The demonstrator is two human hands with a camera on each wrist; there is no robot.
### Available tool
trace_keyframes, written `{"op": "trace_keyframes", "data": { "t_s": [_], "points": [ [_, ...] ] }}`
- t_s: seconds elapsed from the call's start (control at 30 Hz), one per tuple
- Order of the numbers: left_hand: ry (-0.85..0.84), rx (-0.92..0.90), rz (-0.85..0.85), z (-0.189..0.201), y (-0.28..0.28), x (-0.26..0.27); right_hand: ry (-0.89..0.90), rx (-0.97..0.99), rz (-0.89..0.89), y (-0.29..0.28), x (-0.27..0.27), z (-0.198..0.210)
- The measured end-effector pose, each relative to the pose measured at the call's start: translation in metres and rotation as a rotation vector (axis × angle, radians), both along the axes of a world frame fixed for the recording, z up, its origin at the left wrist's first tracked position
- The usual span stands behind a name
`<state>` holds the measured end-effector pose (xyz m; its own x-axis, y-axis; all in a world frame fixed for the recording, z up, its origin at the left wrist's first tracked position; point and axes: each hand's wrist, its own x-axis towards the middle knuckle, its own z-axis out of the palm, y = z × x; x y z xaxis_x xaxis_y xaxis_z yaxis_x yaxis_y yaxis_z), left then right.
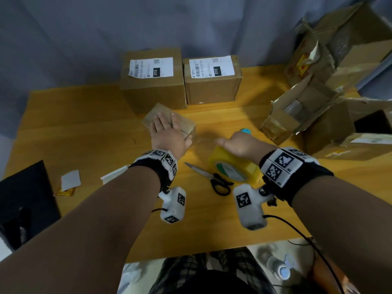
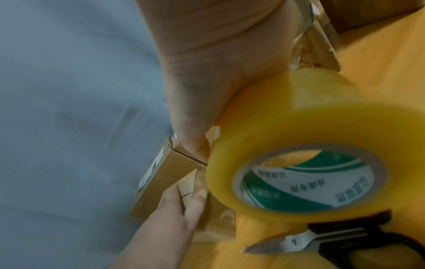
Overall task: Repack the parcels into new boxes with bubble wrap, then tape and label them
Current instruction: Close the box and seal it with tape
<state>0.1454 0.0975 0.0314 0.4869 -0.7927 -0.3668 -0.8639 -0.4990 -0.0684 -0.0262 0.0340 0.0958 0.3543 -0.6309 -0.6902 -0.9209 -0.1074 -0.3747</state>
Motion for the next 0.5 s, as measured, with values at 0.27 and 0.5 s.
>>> {"op": "trace_keyframes", "data": {
  "t_s": [0.27,0.5],
  "points": [
    [-0.046,-0.023,-0.041,-0.005,-0.003,0.000,-0.029,0.030,-0.051,0.003,0.007,0.001],
    [0.041,-0.079,-0.410,-0.006,0.006,0.014,-0.035,0.129,-0.115,0.005,0.012,0.009]
  ]
}}
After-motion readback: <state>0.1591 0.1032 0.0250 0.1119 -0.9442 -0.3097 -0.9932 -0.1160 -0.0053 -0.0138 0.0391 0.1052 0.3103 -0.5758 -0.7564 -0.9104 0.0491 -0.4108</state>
